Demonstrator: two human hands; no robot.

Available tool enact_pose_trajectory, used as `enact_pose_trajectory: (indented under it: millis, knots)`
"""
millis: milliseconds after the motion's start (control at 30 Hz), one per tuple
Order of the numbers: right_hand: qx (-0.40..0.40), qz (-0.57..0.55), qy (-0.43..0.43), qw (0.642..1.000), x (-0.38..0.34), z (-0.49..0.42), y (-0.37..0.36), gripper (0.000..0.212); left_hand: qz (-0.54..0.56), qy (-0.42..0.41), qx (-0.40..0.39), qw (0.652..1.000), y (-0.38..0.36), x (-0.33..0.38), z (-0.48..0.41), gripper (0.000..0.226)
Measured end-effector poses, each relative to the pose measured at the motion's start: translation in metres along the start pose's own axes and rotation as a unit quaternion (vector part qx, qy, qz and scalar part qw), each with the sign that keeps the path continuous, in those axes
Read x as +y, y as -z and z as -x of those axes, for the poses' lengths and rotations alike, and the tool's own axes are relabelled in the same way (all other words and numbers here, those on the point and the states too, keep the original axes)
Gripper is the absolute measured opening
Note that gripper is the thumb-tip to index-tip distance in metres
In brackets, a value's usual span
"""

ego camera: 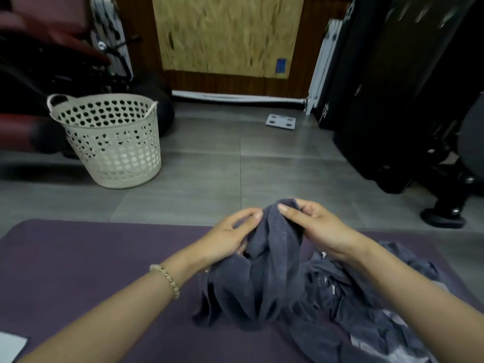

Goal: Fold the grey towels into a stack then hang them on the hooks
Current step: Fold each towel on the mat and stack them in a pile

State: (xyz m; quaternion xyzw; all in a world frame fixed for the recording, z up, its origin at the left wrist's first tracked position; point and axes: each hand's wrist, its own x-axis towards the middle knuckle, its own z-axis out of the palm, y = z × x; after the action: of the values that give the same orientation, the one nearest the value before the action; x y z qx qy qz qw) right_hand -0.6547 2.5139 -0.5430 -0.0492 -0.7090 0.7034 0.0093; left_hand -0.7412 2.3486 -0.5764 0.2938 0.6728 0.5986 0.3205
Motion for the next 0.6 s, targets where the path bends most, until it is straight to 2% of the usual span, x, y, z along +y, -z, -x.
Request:
enact_pose_trajectory:
  millis: [100, 167, 233, 367, 400, 500, 533, 600]
  knots:
    - [-0.012, -0.026, 0.021, 0.999, -0.028, 0.022, -0.008, 0.025, 0.051, -0.041, 0.042, 0.997, -0.005, 0.034, 0.017, 0.014]
    - [-0.007, -0.029, 0.035, 0.999, -0.037, 0.034, -0.011, 0.028, 0.092, -0.065, 0.095, 0.989, -0.008, 0.048, 0.027, 0.015]
    - [-0.008, 0.008, 0.047, 0.999, -0.039, 0.045, -0.014, 0.03, 0.131, -0.074, 0.132, 0.98, -0.012, 0.061, 0.037, 0.017]
    - [-0.064, 0.102, 0.036, 0.992, -0.035, 0.065, -0.022, 0.023, 0.196, -0.074, 0.149, 0.967, -0.021, 0.08, 0.052, 0.024]
    - [-0.062, 0.101, 0.036, 0.992, -0.034, 0.068, -0.022, 0.026, 0.201, -0.075, 0.16, 0.963, -0.021, 0.082, 0.053, 0.026]
    - [0.0, 0.052, 0.062, 0.997, -0.035, 0.072, -0.018, 0.056, 0.237, -0.07, 0.201, 0.948, -0.015, 0.087, 0.06, 0.031]
    - [0.017, 0.028, 0.07, 0.997, -0.036, 0.073, -0.018, 0.056, 0.247, -0.066, 0.208, 0.944, -0.014, 0.085, 0.062, 0.032]
    - [0.024, -0.001, 0.062, 0.998, -0.033, 0.073, -0.02, 0.041, 0.252, -0.059, 0.212, 0.942, -0.015, 0.083, 0.066, 0.031]
